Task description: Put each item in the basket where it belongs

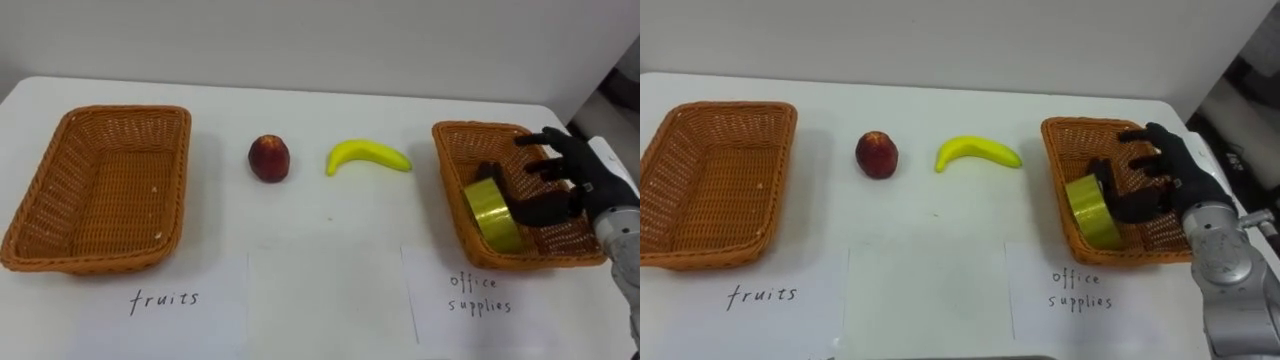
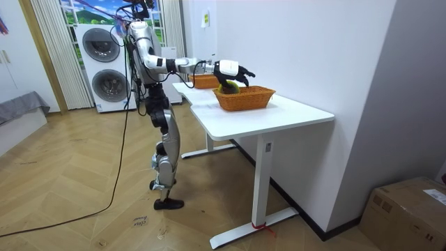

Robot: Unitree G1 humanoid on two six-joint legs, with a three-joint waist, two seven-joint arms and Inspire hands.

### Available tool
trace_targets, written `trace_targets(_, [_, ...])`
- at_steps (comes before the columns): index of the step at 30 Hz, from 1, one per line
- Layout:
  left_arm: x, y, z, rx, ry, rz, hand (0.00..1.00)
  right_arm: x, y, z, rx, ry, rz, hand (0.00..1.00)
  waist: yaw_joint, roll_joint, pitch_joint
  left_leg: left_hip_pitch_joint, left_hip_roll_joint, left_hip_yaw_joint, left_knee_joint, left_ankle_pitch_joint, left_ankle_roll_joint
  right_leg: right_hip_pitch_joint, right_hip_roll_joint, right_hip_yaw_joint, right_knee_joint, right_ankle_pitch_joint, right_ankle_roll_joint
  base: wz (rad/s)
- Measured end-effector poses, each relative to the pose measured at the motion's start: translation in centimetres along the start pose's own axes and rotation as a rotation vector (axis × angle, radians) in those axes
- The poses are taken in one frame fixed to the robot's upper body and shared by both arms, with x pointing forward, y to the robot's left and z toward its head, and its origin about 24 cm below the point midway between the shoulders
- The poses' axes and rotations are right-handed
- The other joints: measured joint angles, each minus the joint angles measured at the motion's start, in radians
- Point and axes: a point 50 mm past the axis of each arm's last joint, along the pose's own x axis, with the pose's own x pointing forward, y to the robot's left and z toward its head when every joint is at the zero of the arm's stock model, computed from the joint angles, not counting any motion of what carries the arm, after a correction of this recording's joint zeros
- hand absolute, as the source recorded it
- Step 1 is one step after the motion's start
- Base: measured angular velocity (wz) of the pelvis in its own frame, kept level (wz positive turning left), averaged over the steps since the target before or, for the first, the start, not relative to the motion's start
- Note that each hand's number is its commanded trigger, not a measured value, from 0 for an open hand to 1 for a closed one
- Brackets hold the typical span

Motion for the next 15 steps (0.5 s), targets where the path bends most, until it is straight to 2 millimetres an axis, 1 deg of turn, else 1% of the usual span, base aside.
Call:
trace_targets(9, [0.02,0.12,-0.05,-0.017,-0.005,0.002,0.00,0.00,-0.02,0.07,-0.019,-0.002,0.000,0.00,-0.001,-0.005,-0.0014,-0.001,0.000,0.000,-0.002,0.000,0.000,-0.002,0.000,0.000,-0.001,0.000,0.000,0.00])
trace_targets(15, [0.06,0.30,-0.12,-0.016,-0.002,-0.004,0.00,0.05,-0.27,0.35,-0.056,-0.010,-0.013,0.00,-0.002,-0.014,-0.0061,-0.003,0.000,0.000,-0.004,0.000,0.000,0.001,0.001,0.000,0.000,0.000,0.000,0.00])
